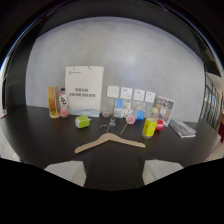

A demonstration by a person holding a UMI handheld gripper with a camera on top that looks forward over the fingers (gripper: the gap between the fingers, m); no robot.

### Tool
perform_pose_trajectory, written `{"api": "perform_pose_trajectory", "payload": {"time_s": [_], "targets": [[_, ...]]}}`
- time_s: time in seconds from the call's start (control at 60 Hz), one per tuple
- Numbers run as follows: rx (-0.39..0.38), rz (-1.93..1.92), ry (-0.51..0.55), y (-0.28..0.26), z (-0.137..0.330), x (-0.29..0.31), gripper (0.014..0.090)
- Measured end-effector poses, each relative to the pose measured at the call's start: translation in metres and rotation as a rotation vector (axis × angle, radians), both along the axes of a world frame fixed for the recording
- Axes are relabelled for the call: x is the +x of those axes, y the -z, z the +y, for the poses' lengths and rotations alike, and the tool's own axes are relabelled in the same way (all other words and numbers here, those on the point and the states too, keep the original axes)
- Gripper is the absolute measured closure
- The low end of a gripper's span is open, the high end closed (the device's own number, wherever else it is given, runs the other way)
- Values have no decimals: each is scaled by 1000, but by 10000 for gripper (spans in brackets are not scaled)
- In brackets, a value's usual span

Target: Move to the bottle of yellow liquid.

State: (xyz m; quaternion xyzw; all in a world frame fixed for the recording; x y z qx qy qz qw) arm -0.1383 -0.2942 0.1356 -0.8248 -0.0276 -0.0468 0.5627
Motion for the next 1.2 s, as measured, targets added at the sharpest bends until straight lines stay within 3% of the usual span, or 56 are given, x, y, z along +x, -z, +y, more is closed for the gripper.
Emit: {"api": "perform_pose_trajectory", "payload": {"time_s": [0.233,0.533,0.7,0.967,1.2], "targets": [[-34,-10,25,16,-15,23,195],[-64,-42,114,37,0,109,195],[-60,-42,119,38,40,151,192],[-49,-24,69,36,146,206,193],[-69,17,7,48,204,210,194]]}}
